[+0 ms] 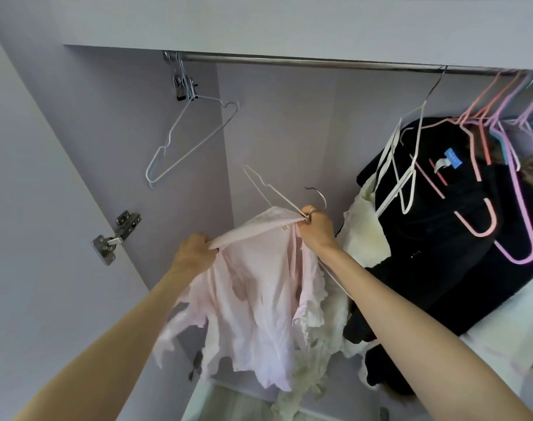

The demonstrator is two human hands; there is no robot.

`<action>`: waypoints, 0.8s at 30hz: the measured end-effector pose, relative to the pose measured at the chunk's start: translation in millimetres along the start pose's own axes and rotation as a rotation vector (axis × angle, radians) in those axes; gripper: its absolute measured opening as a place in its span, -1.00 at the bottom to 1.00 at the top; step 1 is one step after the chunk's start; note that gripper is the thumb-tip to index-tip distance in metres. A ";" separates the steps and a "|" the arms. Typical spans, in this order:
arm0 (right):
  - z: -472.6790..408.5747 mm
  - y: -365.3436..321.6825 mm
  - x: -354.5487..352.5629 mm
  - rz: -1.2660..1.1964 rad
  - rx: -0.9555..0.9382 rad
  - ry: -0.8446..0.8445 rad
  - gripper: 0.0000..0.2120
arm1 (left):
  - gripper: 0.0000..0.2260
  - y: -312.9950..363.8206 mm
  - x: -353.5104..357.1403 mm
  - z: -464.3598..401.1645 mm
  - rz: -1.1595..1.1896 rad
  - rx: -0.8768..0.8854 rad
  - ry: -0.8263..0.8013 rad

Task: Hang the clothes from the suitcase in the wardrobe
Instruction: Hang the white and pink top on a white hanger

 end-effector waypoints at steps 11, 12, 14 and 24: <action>-7.1 21.4 -3.6 -0.268 0.306 -0.216 -0.75 | -0.82 20.0 -16.6 -4.0 0.762 -0.212 -0.205; -8.2 23.8 -4.1 -0.300 0.308 -0.235 -0.74 | -0.83 21.1 -17.4 -6.1 0.788 -0.209 -0.199; -8.8 27.4 -7.9 -0.329 0.300 -0.233 -0.78 | -0.81 18.5 -18.2 -11.0 0.775 -0.199 -0.140; -0.2 31.3 -26.2 0.330 0.017 -0.019 -0.66 | -0.82 9.7 -14.7 -21.6 0.270 -0.185 0.194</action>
Point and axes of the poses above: each hand's wrist, its own z-axis away from the middle knuckle, its own x-axis out of the palm, y = z × x, the point moved 1 cm from there along -z, towards the middle knuckle, and after that the axes turned 5 degrees about x, right-handed, at the moved point
